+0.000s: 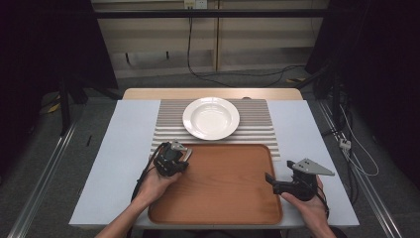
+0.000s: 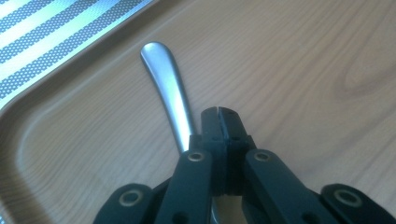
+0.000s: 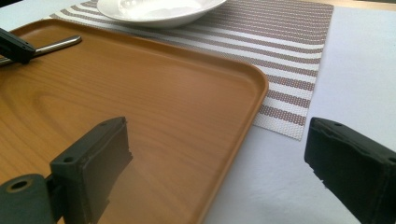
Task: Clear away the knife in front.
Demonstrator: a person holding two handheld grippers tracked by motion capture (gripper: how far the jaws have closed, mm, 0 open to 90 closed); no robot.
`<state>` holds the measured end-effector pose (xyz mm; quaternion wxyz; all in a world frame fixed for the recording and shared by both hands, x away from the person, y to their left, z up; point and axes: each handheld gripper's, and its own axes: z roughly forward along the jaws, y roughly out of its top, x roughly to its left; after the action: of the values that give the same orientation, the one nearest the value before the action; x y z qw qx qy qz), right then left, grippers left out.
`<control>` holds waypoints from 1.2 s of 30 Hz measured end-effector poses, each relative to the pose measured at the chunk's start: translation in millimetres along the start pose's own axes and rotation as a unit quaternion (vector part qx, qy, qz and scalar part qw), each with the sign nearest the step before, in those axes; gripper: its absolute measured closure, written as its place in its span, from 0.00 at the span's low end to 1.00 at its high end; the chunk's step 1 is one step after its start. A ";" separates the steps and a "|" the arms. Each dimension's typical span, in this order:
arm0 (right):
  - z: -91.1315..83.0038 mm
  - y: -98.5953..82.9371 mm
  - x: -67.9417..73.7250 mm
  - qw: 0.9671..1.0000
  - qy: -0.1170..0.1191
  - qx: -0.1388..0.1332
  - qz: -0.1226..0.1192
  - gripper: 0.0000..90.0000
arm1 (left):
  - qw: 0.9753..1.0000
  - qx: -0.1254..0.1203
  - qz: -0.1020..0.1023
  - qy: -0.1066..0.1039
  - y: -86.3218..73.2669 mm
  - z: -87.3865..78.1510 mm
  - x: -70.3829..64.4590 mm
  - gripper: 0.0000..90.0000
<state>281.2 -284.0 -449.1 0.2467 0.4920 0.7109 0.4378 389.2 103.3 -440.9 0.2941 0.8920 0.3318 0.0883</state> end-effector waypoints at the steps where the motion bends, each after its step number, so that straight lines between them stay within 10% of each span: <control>1: 0.0 -0.1 -0.1 1.000 0.000 0.001 -0.001 0.07 | 1.000 0.001 -0.004 -0.001 -1.0 -0.8 1.0 1.00; 36: 1.4 0.6 0.3 1.000 0.001 0.003 -0.001 0.07 | 0.999 0.012 -0.035 0.021 -20.6 -18.3 24.8 1.00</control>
<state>282.5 -283.0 -449.3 0.2454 0.4914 0.7128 0.4361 390.6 140.3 -439.0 0.2789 0.8812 0.3702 0.0926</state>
